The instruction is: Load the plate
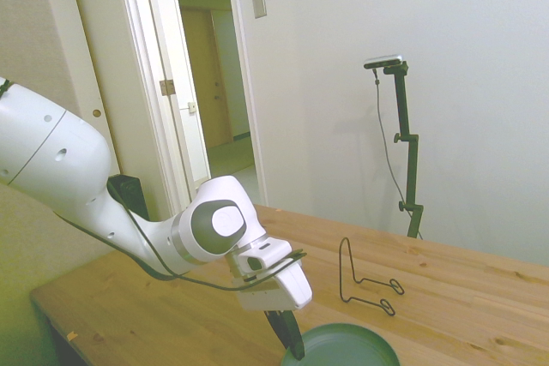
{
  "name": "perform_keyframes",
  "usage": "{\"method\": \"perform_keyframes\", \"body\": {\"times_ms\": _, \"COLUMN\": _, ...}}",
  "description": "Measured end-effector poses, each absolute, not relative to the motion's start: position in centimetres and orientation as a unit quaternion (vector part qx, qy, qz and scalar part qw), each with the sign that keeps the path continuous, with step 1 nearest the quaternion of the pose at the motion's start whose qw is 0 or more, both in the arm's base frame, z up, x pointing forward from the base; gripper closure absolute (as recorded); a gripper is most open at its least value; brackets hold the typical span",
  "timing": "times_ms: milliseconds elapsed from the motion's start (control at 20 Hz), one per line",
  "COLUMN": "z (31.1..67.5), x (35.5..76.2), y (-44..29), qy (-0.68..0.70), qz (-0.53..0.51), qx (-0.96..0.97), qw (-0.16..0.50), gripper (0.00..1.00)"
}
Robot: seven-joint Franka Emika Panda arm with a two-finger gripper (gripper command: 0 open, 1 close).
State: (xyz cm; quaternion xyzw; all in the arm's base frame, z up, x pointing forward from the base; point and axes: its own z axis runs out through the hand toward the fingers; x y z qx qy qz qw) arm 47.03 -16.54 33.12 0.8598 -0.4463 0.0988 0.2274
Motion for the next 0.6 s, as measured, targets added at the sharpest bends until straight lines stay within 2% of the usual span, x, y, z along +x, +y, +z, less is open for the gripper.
{"method": "perform_keyframes", "body": {"times_ms": 300, "z": 35.3, "x": 46.8, "y": -17.2, "qy": -0.449, "qz": 0.09, "qx": 0.869, "qw": 0.187, "gripper": 1.0}}
{"method": "perform_keyframes", "body": {"times_ms": 600, "z": 44.7, "x": 46.3, "y": -18.4, "qy": -0.452, "qz": 0.102, "qx": 0.881, "qw": 0.093, "gripper": 1.0}}
